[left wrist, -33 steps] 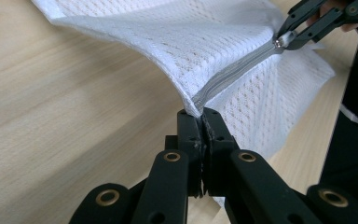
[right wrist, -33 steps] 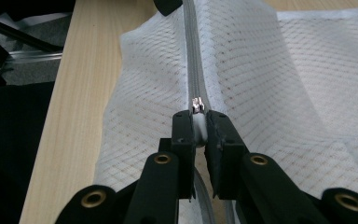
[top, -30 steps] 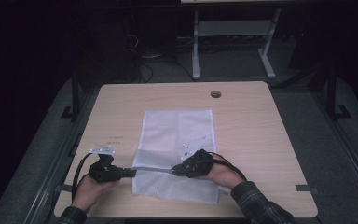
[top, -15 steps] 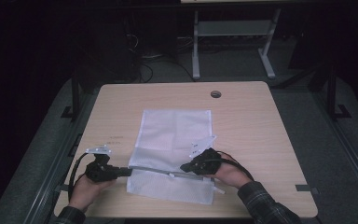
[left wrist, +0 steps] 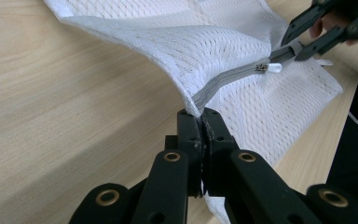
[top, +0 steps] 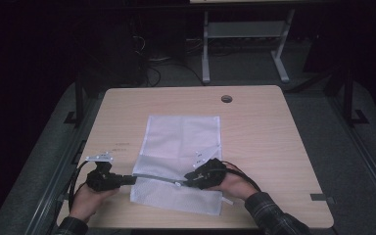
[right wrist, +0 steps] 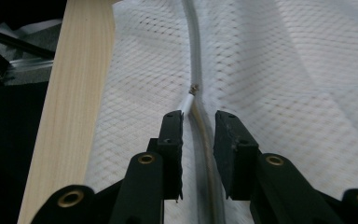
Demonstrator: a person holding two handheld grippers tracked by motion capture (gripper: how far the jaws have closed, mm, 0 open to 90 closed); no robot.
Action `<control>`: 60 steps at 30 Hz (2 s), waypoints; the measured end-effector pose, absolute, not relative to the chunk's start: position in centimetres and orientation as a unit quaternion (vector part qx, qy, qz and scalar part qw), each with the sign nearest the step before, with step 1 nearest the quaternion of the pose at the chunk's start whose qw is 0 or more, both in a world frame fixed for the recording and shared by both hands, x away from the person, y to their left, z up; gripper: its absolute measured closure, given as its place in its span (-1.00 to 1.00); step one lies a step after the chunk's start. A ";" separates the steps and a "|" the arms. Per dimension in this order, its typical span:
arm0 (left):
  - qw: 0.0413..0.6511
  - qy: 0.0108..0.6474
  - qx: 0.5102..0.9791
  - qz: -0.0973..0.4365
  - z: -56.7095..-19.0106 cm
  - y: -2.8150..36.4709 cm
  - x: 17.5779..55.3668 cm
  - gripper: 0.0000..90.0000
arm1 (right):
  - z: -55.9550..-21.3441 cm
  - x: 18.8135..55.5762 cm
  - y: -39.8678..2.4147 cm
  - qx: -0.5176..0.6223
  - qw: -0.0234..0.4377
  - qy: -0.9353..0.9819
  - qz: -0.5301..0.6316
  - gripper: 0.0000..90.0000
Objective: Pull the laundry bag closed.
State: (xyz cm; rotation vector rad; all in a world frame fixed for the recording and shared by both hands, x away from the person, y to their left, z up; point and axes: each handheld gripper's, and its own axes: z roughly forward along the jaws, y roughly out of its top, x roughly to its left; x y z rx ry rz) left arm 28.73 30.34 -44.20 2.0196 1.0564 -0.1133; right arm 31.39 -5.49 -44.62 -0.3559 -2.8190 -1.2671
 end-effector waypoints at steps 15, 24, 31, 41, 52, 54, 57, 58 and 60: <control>0.419 0.418 0.804 -0.049 -44.2 30.2 28.6 0.95 | -46.4 30.7 -2.8 -0.108 0.035 -0.921 -0.372 0.68; 0.419 0.414 0.806 -0.052 -44.2 30.1 28.6 0.94 | -46.5 31.0 -2.5 -0.129 0.047 -0.917 -0.374 0.64; 0.419 0.412 0.807 -0.053 -44.2 30.0 28.6 0.95 | -46.5 31.1 -2.3 -0.144 0.050 -0.917 -0.369 0.75; 0.417 0.416 0.807 -0.049 -44.1 30.2 28.5 0.95 | -46.2 31.3 -3.0 -0.141 0.034 -0.920 -0.363 0.92; 0.404 0.419 0.812 -0.042 -44.3 30.2 28.6 0.95 | -45.7 31.3 -4.2 -0.134 0.039 -0.924 -0.356 0.93; 0.406 0.421 0.810 -0.044 -44.3 30.2 28.6 0.95 | -45.7 31.3 -4.4 -0.134 0.040 -0.924 -0.356 0.93; 0.404 0.423 0.810 -0.042 -44.3 30.6 28.6 0.95 | -45.7 31.4 -5.1 -0.140 0.035 -0.925 -0.352 0.93; 0.403 0.424 0.810 -0.041 -44.3 30.6 28.6 0.95 | -45.6 31.5 -5.4 -0.141 0.034 -0.924 -0.353 0.93; 0.404 0.425 0.809 -0.041 -44.3 30.6 28.6 0.95 | -45.6 31.5 -5.8 -0.145 0.034 -0.924 -0.352 0.93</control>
